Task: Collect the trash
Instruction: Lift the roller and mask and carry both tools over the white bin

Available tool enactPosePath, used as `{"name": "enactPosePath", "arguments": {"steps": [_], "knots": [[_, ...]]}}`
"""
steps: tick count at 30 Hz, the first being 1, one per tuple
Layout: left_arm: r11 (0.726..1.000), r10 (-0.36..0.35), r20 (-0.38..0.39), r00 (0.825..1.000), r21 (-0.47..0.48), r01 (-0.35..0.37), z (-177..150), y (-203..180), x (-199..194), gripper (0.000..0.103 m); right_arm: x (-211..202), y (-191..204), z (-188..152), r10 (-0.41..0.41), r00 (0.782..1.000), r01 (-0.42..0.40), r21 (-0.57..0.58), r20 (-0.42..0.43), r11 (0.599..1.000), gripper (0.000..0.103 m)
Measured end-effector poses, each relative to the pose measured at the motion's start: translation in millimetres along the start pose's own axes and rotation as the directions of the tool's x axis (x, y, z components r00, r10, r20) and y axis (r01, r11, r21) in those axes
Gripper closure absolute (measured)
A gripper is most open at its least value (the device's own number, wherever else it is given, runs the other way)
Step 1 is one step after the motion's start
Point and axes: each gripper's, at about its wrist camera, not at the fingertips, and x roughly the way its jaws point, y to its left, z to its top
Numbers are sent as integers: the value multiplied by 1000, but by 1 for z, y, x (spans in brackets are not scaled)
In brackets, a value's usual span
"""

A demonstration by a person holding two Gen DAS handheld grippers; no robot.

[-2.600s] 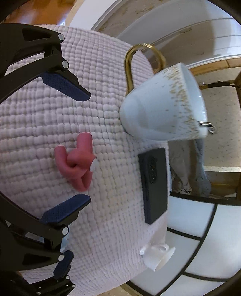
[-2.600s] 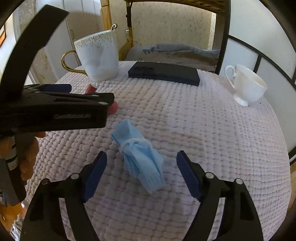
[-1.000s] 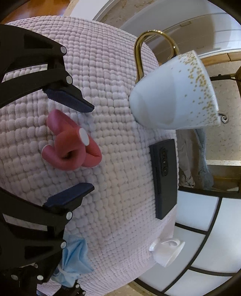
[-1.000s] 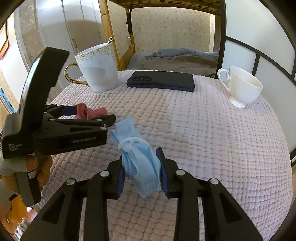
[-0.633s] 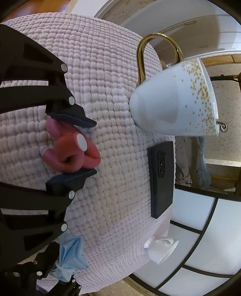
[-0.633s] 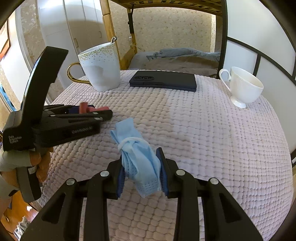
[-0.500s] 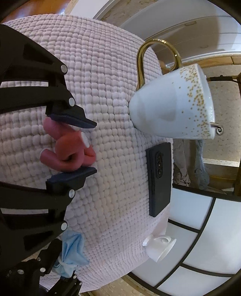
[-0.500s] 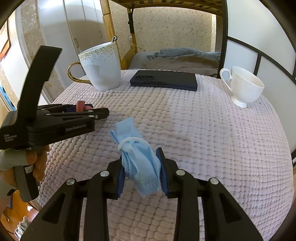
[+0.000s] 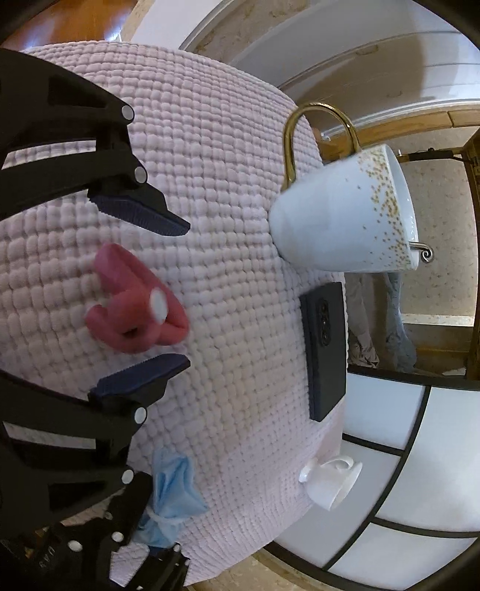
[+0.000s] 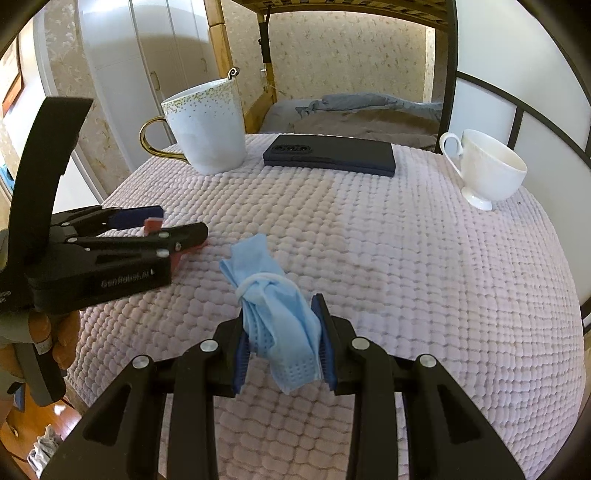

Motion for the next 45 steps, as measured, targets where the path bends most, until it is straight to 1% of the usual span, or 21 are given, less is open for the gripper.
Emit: {"name": "enactPosePath", "arguments": {"steps": [5,6,7,8,13,23,29,36,45], "knots": [[1000,-13,-23,1000,-28,12,-10,7,2,36,-2,1,-1,4,1000,-4,-2,-1,1000,72],[999,-22,-20,1000,-33,21,-11,8,1,38,-2,1,-1,5,1000,-5,-4,-1,1000,72],[999,-30,-15,999,-34,30,-12,9,-1,45,-1,1,-1,5,1000,-5,-5,-2,1000,72],[999,-37,-15,999,-30,36,-13,8,-2,48,-1,1,-1,5,1000,-5,-7,-2,1000,72],[999,-46,4,999,-13,46,-15,7,-12,48,-3,3,-2,6,1000,-6,-13,-2,1000,72],[997,-71,6,997,-12,71,-24,-1,-37,48,-16,0,-10,27,1000,-27,-2,-11,1000,72],[997,-80,13,997,-5,80,-38,-9,-56,48,-32,-3,-22,49,999,-49,16,-19,999,72],[996,-89,21,996,-19,89,-56,-13,-80,48,-54,-3,-39,75,997,-74,36,-28,997,72],[995,-103,14,995,-17,103,-79,-24,-100,48,-80,4,-63,96,995,-95,46,-38,994,72]]}}
